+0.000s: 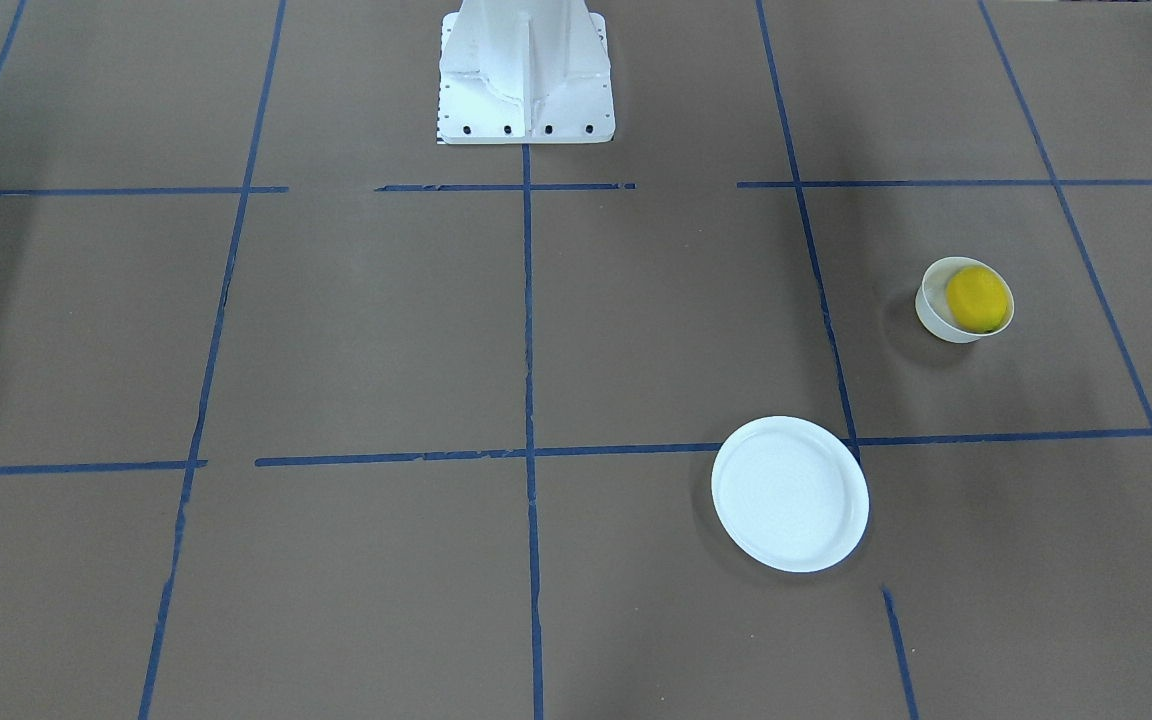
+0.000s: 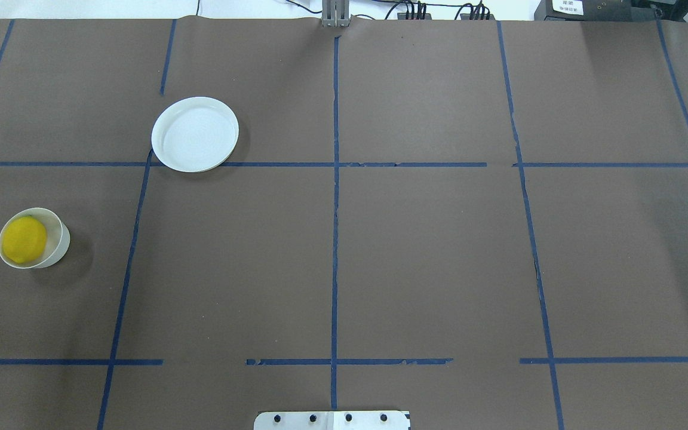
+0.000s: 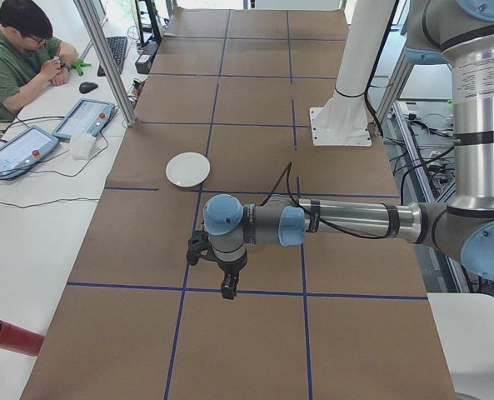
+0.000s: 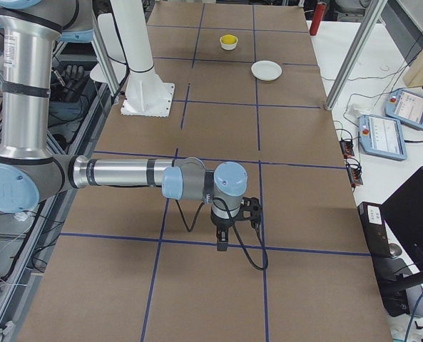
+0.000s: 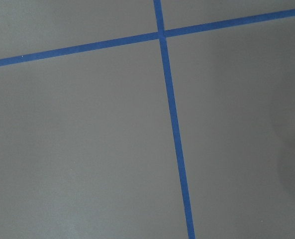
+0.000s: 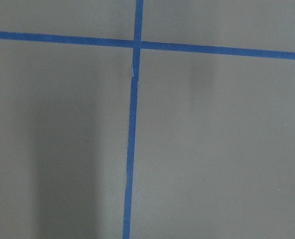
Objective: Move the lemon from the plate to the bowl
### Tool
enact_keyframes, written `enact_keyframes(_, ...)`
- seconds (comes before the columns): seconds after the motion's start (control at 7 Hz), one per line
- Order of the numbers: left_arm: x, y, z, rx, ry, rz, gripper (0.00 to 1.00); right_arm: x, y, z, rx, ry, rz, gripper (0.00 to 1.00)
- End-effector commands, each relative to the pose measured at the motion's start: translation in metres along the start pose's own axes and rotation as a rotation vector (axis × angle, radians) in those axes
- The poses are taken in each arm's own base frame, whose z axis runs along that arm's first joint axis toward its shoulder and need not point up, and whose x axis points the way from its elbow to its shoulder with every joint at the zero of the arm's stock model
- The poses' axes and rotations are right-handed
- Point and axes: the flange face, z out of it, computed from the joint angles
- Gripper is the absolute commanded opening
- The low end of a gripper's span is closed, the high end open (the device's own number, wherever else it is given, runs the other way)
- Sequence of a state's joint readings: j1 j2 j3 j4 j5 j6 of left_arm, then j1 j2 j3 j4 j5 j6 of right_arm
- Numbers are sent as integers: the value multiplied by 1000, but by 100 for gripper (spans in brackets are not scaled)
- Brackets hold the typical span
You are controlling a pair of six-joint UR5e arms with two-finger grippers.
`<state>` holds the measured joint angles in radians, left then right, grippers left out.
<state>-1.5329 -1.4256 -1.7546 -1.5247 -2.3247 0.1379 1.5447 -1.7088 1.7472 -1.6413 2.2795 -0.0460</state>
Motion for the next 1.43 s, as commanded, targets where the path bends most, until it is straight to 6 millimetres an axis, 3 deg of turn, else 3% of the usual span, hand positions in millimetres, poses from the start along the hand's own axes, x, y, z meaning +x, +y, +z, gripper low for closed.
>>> enact_keyframes(0.0, 1, -2, -3, 7, -8, 6, 100, 0, 0, 0, 0, 0, 0, 100)
enact_keyframes(1.29, 10, -13, -14, 32, -8, 34, 100, 0, 0, 0, 0, 0, 0, 100)
